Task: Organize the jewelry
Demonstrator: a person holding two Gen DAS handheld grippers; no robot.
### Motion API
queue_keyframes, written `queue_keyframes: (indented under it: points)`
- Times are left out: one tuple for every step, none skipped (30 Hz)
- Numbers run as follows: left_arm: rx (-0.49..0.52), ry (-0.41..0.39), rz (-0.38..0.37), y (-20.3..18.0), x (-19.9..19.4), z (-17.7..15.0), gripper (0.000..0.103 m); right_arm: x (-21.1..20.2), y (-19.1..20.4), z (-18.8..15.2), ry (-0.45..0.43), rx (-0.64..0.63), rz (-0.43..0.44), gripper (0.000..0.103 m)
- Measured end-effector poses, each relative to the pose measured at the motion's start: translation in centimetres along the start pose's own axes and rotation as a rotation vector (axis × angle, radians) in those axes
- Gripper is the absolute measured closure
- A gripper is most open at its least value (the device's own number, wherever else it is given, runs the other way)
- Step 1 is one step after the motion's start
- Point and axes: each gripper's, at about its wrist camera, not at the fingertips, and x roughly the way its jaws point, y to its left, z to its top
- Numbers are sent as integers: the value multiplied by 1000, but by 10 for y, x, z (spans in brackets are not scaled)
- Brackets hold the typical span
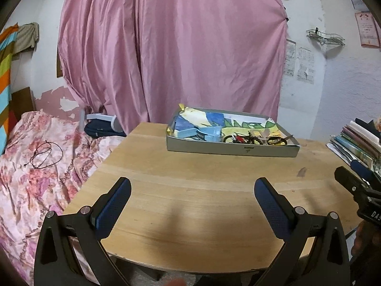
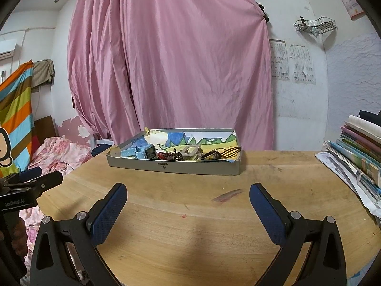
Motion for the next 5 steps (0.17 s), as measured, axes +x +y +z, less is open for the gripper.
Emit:
queue_keyframes:
  points:
    - [2,-7,-2,-1,-1,-1,2,1,0,0,1,1,-1,0]
    - [5,-9,-3,-1,0,0,2,2,0,0,4,2,-1,0]
    - [8,-9,-1,-1,1,0,2,2,-1,0,6,2,0,0]
    - [9,-6,0,-2,2,0,2,3,-2,0,14,4,4,0]
    - [9,-1,0,-2,3,1,2,4,-3,1,22,7,9,0]
